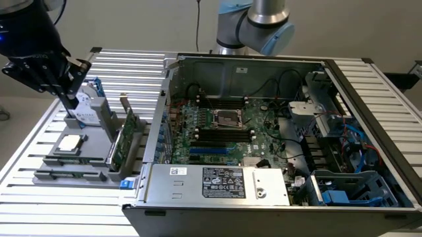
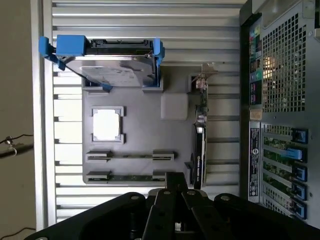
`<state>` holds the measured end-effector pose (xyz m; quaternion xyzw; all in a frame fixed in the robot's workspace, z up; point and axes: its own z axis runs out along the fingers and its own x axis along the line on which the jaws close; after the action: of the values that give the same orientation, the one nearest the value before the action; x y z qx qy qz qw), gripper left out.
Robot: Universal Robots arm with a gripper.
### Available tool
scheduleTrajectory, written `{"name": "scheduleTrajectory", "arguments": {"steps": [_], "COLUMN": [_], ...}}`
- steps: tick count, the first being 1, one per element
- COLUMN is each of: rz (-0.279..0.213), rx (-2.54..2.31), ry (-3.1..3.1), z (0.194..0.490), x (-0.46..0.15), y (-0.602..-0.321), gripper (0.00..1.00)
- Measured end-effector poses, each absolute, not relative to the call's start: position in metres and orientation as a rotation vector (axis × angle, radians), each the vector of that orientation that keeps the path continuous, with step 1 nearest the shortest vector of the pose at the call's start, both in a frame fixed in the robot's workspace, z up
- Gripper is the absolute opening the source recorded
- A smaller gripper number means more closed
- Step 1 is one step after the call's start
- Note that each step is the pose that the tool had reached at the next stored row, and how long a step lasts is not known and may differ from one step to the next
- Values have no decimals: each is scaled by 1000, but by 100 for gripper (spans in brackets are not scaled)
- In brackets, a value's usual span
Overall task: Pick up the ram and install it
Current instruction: 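Reach for the ram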
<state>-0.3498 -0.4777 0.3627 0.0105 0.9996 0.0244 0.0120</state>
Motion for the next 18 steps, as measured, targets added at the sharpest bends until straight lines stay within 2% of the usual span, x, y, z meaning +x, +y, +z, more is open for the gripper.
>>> {"name": "scheduleTrajectory", "arguments": {"steps": [18], "rz": [76], "rx": [-5], "ry": [3127], "z": [346], "x": [-370], "y": [-487], "gripper": [11]}}
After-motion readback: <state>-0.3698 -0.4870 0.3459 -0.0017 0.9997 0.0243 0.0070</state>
